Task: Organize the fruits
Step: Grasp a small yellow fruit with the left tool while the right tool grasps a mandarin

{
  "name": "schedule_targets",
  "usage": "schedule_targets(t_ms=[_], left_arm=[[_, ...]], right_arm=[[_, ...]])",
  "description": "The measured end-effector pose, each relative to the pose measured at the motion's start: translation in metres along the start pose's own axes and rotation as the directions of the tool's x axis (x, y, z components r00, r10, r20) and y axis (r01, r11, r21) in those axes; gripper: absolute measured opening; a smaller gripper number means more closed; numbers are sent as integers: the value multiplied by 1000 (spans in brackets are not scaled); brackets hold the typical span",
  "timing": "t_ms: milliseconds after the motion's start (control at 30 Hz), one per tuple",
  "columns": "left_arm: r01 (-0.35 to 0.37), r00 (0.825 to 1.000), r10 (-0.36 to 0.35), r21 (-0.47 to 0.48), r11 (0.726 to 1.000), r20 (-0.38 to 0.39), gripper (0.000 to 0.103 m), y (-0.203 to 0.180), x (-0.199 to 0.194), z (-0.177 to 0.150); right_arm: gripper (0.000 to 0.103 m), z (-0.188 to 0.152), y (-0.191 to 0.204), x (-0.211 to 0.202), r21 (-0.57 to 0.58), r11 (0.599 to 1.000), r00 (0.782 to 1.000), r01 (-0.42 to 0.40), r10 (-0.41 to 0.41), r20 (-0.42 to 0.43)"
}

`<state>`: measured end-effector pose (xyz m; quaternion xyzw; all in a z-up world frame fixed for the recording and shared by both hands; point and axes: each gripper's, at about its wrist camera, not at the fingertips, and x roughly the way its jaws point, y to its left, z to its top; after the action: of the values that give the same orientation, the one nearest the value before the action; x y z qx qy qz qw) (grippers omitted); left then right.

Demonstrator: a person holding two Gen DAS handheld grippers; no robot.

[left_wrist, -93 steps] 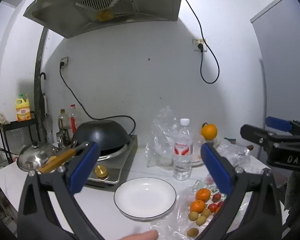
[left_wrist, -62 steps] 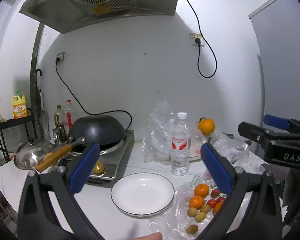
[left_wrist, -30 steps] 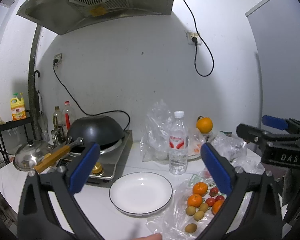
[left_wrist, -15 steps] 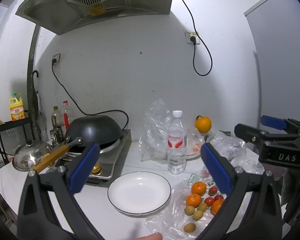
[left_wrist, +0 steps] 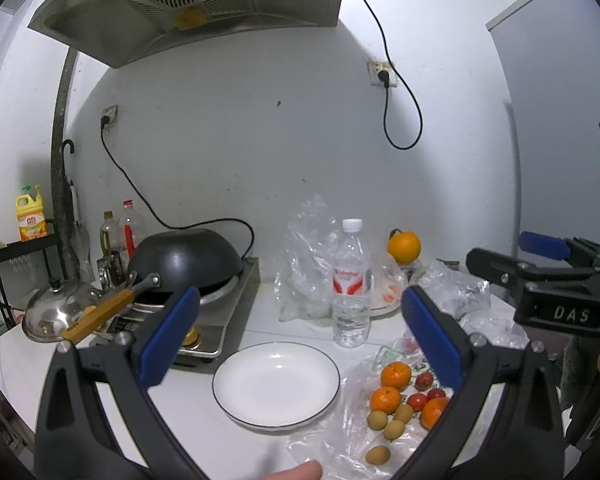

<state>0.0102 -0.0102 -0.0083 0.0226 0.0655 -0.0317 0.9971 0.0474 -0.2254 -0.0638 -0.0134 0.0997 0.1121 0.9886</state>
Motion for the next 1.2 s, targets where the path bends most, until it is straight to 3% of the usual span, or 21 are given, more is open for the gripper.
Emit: schedule_targets(t_ms=[200, 367, 533, 867, 1000, 1067, 1200], left_arm=[[4, 999, -2, 22, 1000, -54, 102, -4, 10, -5], [30, 991, -23, 50, 998, -130, 102, -12, 26, -22], [78, 972, -60, 74, 994, -226, 101, -23, 48, -45], [167, 921, -124, 85, 982, -370, 100, -45, 77, -88], [191, 897, -138, 87, 978, -420, 87, -49, 82, -99], [214, 886, -149, 103, 971, -440, 73, -52, 82, -106], [283, 859, -205, 103, 954, -469, 56, -58, 79, -114]], right_arm=[[95, -9, -8, 9, -11, 1000, 999, 4, -5, -47], [95, -34, -27, 29, -9, 1000, 986, 6, -8, -164], [95, -62, -35, 45, -26, 1000, 964, -11, 4, -264], [95, -102, -32, 63, -32, 997, 924, -66, 49, -380], [94, -110, -30, 70, -21, 996, 912, -88, 72, -405], [93, -115, -29, 73, -14, 994, 903, -108, 92, -419], [73, -125, -25, 78, 3, 988, 881, -153, 137, -452]])
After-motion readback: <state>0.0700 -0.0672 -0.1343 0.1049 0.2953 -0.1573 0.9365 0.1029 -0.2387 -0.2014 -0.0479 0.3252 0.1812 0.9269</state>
